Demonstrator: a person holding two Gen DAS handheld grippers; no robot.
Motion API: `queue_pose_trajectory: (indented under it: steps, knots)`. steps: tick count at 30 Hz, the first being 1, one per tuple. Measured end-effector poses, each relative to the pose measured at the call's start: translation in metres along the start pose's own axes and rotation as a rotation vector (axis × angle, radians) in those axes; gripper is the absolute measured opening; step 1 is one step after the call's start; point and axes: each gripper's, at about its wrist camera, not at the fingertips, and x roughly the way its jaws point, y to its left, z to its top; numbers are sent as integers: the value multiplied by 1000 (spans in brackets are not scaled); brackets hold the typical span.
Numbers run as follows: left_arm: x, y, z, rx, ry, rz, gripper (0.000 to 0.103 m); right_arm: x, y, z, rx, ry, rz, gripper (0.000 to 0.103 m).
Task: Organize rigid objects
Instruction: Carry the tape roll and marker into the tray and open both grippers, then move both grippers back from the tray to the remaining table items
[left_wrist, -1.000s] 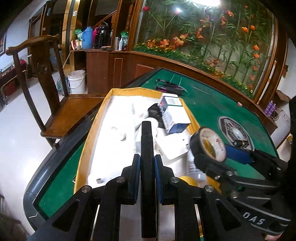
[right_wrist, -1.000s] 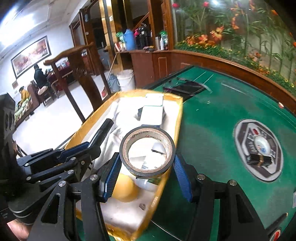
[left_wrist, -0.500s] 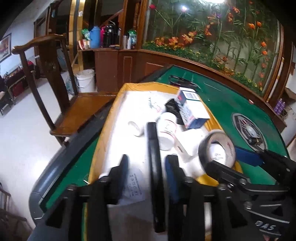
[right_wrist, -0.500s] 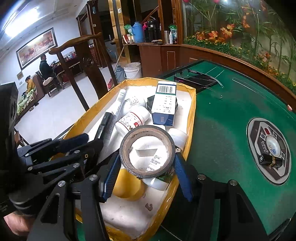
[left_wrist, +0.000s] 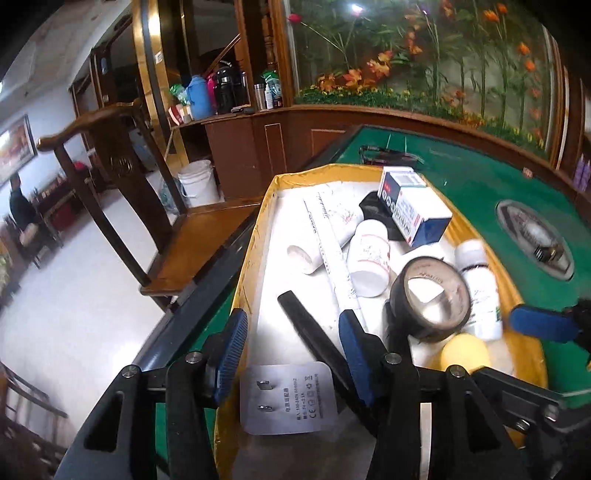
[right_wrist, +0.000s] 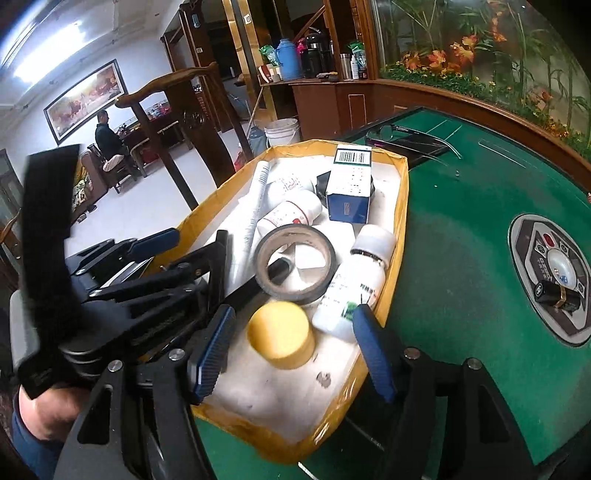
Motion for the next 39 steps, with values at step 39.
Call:
queue_pose_trajectory:
  steps: [39]
  knots:
    - [7, -48, 29, 88, -43, -82, 62, -26, -9, -39, -50, 112, -92, 66]
